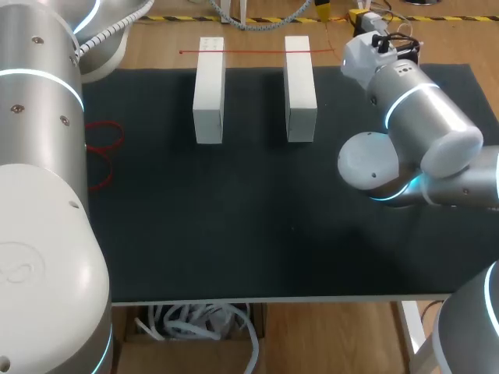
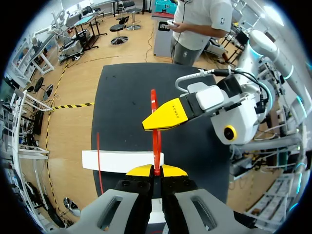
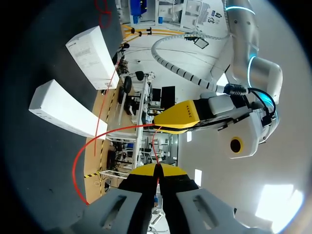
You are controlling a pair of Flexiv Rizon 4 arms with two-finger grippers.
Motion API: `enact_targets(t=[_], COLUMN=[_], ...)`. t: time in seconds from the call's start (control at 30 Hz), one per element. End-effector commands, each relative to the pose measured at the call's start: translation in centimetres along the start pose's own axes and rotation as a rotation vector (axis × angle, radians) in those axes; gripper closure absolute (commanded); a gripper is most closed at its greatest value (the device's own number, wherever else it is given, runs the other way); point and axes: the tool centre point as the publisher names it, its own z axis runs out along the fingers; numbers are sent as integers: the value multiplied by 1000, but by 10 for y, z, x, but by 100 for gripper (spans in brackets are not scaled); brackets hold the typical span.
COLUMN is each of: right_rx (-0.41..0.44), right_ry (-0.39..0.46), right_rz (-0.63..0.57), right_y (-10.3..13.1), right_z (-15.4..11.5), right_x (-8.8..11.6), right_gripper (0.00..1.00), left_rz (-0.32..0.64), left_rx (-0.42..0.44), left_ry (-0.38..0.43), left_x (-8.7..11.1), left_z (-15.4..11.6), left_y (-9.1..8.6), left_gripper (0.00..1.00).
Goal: Grab the tape and strap the tape.
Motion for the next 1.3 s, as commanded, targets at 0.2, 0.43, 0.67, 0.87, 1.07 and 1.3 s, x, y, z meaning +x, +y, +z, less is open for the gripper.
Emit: enact_targets(t=[0.2, 0.43, 0.67, 0.87, 1.07, 1.3], right_rx=[3, 0, -1, -1, 3, 3], right_ry=[-7, -34, -57, -82, -79, -69], right_rz=[4, 16, 29, 40, 46, 58], right_y=[4, 5, 7, 7, 9, 15], right_z=[-2, -2, -2, -3, -2, 1], right_x=[-3, -6, -9, -12, -10, -8], right_gripper=[100, 100, 100, 100, 100, 100], left_rz=[-2, -2, -2, -2, -2, -2], left_rx=[-6, -6, -6, -6, -6, -6], left_ry=[5, 5, 5, 5, 5, 5], left_x=[-1, -1, -1, -1, -1, -1], left_z=[-1, -1, -1, -1, -1, -1], left_y=[-2, -2, -2, -2, -2, -2], left_gripper=[100, 100, 100, 100, 100, 100])
